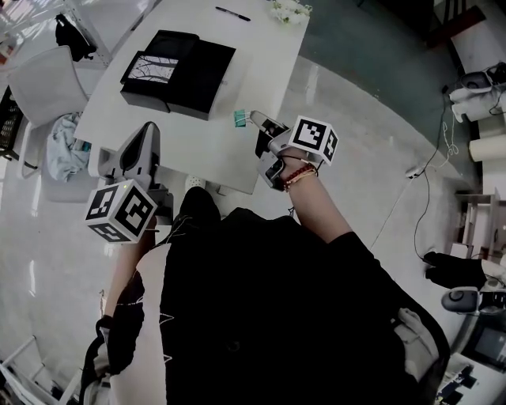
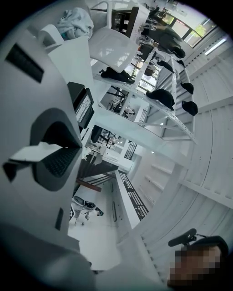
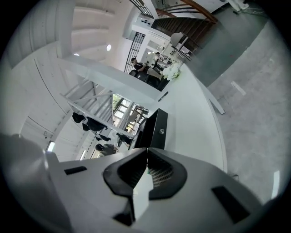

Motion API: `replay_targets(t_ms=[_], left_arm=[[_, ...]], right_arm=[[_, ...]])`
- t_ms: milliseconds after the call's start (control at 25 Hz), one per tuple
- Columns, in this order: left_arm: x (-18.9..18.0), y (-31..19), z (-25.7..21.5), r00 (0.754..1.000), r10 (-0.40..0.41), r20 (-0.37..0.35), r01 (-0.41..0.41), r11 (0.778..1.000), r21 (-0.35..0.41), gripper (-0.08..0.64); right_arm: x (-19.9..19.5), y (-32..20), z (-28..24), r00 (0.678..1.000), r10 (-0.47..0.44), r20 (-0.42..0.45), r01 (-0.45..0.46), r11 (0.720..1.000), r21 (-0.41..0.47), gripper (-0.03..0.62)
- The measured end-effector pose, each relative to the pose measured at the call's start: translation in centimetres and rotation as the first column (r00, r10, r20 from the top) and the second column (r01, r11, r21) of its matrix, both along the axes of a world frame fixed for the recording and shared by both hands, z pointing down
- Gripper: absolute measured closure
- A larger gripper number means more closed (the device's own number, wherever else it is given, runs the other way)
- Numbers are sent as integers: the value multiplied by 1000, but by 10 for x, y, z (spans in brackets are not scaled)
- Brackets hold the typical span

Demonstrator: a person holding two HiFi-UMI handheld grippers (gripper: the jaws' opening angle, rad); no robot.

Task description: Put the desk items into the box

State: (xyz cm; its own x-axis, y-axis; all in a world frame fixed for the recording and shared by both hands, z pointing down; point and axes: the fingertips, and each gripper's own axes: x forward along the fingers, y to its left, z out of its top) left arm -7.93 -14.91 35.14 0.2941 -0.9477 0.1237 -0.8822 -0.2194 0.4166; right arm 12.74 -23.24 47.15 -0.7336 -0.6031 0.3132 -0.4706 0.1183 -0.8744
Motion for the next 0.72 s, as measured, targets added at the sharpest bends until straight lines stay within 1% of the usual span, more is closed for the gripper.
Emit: replay_targets(t_ms=[160, 360, 560, 720], left_arm=[[10, 21, 2, 1000, -6, -2, 6, 1000, 8, 549], [21, 37, -2, 1000, -10, -1, 10, 1000, 20, 549], [22, 47, -4, 1000, -23, 3, 22, 999, 31, 549], [21, 56, 1, 999, -34, 2, 34, 999, 10, 549]], right_arm=[[-15, 23, -7, 999, -27, 26, 27, 1000, 13, 581], [-26, 40, -28, 996, -73, 45, 70, 996, 57, 581], [-32, 44, -52, 994, -94, 47, 88, 988, 130, 581], [-32, 47, -74, 995, -87, 47, 77, 980, 185, 581]])
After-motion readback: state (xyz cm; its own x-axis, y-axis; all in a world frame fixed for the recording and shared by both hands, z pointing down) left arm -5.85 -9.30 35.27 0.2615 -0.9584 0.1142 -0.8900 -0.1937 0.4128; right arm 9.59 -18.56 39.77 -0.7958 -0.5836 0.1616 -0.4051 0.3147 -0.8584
